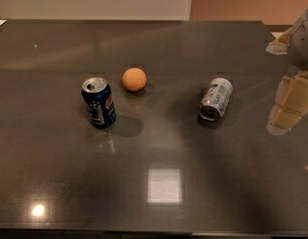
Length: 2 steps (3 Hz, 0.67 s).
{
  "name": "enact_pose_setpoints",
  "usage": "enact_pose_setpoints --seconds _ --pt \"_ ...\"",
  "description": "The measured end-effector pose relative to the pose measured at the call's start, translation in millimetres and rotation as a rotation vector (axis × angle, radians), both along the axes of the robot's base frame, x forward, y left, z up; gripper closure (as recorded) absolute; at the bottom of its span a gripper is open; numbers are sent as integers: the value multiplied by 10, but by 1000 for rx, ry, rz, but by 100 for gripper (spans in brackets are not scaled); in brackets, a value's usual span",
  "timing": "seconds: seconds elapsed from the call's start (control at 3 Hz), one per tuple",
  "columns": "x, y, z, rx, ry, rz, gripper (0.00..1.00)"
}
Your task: Place 7up can upright
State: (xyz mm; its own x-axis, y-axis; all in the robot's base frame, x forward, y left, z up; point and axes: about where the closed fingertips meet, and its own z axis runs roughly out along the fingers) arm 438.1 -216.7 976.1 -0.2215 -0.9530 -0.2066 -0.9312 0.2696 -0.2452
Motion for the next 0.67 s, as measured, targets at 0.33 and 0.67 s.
enact_pose_setpoints --seconds 0.33,0.67 --pt "0 0 0 0 0 0 0" --pt "30 26 12 -13 -7 23 0"
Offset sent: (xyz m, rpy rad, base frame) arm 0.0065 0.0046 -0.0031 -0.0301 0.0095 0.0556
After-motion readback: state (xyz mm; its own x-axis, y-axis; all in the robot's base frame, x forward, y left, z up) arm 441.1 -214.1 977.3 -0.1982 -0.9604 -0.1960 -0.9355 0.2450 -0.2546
